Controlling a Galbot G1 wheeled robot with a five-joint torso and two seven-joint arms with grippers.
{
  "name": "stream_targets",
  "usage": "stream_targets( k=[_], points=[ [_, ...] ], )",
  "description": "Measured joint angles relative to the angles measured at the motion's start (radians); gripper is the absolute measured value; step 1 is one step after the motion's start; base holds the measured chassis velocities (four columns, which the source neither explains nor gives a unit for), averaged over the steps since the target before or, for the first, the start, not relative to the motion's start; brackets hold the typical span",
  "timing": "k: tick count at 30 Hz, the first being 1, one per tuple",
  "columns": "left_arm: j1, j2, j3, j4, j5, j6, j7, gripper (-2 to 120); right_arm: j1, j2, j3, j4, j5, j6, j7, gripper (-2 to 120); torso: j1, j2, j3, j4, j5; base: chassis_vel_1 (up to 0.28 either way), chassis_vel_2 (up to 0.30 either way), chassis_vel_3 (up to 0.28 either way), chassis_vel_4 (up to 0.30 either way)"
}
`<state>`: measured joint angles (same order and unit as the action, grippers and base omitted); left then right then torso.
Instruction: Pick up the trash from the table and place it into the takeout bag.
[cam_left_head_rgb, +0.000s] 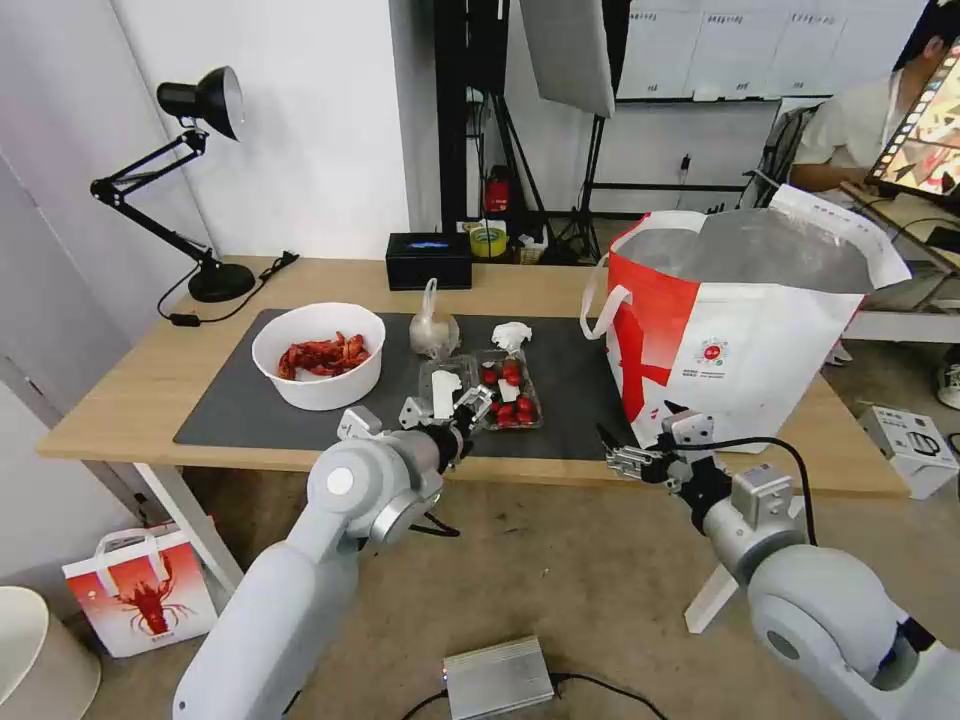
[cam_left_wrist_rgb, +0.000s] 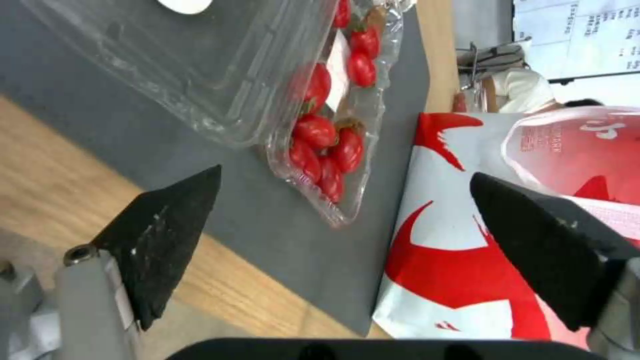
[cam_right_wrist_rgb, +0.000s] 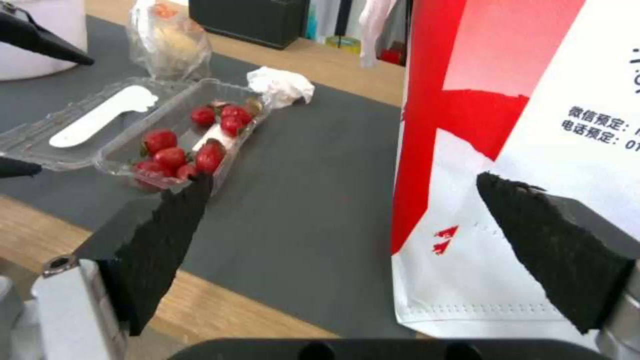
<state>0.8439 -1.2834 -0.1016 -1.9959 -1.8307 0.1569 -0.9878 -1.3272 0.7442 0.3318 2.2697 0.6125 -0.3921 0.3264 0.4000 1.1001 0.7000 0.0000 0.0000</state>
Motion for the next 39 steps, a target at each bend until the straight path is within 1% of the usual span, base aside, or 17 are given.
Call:
stream_targets(
  k=[12,25,39],
  points=[
    [0.015,-0.006,0.003,0.015,0.01,0.008,0.002,100,-0.008,0.004,0.005,0.003,-0.001,0.001,0.001,100,0.0,0.0,0.0,0.0,0.0,0.0,0.0,0.0,0.0],
    [0.004,-0.028,0.002,0.065,0.044,0.007,0.015,100,-0.011,0.01,0.005,0.005,-0.003,0.003,0.002,100,0.0,0.0,0.0,0.0,0.0,0.0,0.0,0.0,0.0],
    [-0.013,-0.023,-0.01,0.091,0.056,-0.001,0.02,100,-0.014,0.018,0.004,0.002,-0.009,0.005,0.002,100,0.0,0.0,0.0,-0.0001,0.0,0.0,0.0,0.0,0.0]
  ],
)
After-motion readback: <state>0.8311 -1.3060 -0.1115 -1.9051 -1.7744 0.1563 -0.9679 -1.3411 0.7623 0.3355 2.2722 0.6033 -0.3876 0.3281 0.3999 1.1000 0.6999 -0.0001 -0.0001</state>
